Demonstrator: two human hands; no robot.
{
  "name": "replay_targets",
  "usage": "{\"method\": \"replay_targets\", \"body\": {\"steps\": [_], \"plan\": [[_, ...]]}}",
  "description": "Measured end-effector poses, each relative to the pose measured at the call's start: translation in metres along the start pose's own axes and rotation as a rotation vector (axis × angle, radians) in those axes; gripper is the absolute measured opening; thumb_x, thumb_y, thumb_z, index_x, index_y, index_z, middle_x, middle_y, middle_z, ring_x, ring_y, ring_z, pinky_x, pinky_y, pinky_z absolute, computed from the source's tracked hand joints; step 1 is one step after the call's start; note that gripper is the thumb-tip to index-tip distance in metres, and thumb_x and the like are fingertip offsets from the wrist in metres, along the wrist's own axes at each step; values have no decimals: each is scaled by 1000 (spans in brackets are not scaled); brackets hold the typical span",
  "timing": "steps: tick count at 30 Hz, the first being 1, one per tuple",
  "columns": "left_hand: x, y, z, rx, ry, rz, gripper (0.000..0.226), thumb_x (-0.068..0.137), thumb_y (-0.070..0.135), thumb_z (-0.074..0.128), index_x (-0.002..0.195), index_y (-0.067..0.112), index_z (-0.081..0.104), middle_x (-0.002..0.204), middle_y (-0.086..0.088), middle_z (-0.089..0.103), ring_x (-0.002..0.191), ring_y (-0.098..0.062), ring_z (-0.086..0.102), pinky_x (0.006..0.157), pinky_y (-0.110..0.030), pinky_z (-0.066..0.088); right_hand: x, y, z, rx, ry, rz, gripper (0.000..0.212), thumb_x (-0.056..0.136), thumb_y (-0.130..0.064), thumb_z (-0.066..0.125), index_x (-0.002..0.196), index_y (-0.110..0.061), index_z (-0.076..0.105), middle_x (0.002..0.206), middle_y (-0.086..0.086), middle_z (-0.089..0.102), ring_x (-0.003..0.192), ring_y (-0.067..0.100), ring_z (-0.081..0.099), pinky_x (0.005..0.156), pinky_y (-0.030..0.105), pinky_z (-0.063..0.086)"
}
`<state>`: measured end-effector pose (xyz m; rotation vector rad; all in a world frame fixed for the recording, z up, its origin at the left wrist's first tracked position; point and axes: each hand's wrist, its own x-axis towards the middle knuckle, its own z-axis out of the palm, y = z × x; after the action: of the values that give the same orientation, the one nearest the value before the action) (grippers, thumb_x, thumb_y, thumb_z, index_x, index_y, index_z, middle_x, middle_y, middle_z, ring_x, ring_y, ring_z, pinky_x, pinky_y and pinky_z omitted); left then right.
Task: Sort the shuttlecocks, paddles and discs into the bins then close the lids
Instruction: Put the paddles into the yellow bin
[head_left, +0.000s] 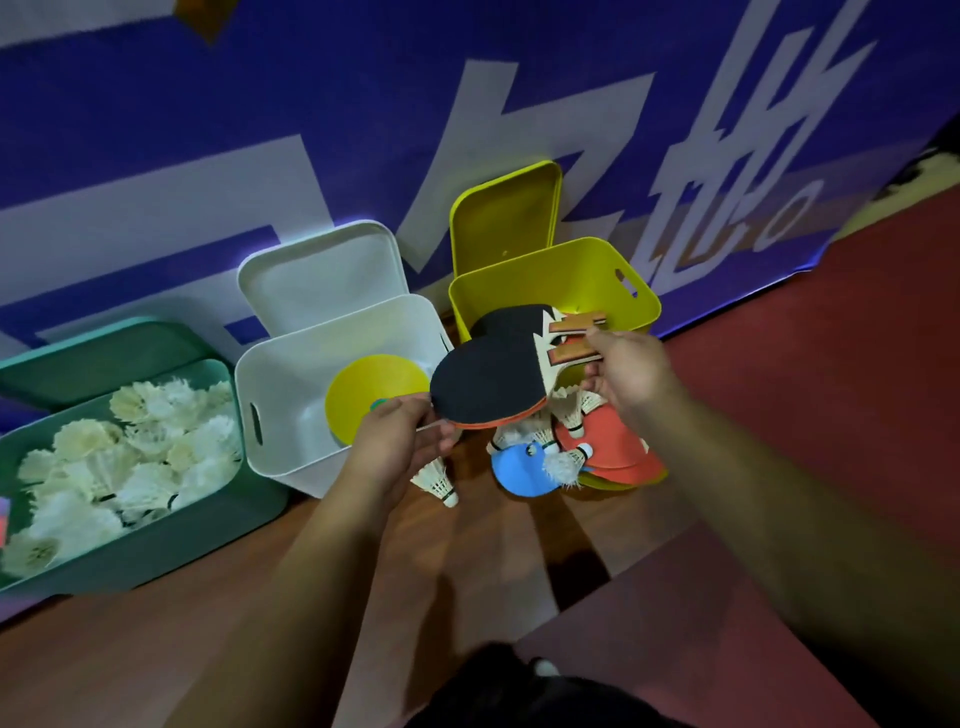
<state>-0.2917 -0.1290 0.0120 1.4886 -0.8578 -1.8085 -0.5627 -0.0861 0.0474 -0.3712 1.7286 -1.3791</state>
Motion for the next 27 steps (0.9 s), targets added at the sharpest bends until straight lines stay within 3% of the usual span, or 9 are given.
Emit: {"method": "replay_targets", "body": {"steps": [5,9,13,16,19,23,25,26,27], "plan": [[24,7,13,44,-53,-45,25,103,18,61,122,5,68,104,-11,80,84,-26,75,78,-39,62,37,-20,-5,41,207,69,13,107,-20,61,106,-9,66,90,10,68,68,17,66,49,28,57],[26,8,25,127,-88,-55,24,102,19,63,120,5,69,95,-7,79,79,-23,71,70,-36,59,69,-27,-8,84,246,68,30,105,-20,64,130,-3,64,89,10,69,69,17,72,58,30,62],[30,-3,39,193,-36,-69,19,101,19,64,114,7,70,92,-7,79,71,-20,69,75,-38,55,99,-30,-3,102,162,36,32,106,-16,62,133,0,58,86,11,66,73,23,73,79,41,65],[28,-14,56,234,11,-89,12,103,15,61,103,4,66,85,-11,68,59,-17,59,61,-32,46,117,-34,7,76,70,60,19,108,-15,58,125,-8,52,83,12,65,83,31,72,86,43,64],[22,-34,77,283,16,-103,13,104,16,58,96,8,63,77,-9,57,57,-16,52,56,-27,39,139,-33,8,16,11,111,29,108,-16,58,132,0,59,89,16,70,84,31,75,79,39,65],[15,-61,110,355,103,-149,14,101,21,61,105,11,70,96,-11,76,76,-23,69,68,-33,52,162,-35,-5,14,-62,230,32,108,-7,43,137,0,55,120,26,71,106,32,73,58,26,54],[14,-67,131,381,116,-135,13,102,19,59,103,12,69,95,-9,74,77,-23,68,69,-35,51,170,-38,-16,-141,-69,171,21,107,-5,46,122,-3,60,104,22,67,106,32,67,71,28,51],[15,-70,140,408,128,-117,12,101,18,59,103,13,69,94,-9,73,77,-23,67,69,-35,51,165,-40,-22,-415,-116,144,14,107,-4,48,108,-7,61,87,16,56,99,30,61,71,28,45],[16,-73,148,441,142,-90,11,100,18,60,103,16,70,94,-9,73,77,-22,68,69,-35,51,172,-30,-29,-756,-149,-60,17,107,-3,49,96,-12,60,77,8,45,95,28,56,66,27,40]]}}
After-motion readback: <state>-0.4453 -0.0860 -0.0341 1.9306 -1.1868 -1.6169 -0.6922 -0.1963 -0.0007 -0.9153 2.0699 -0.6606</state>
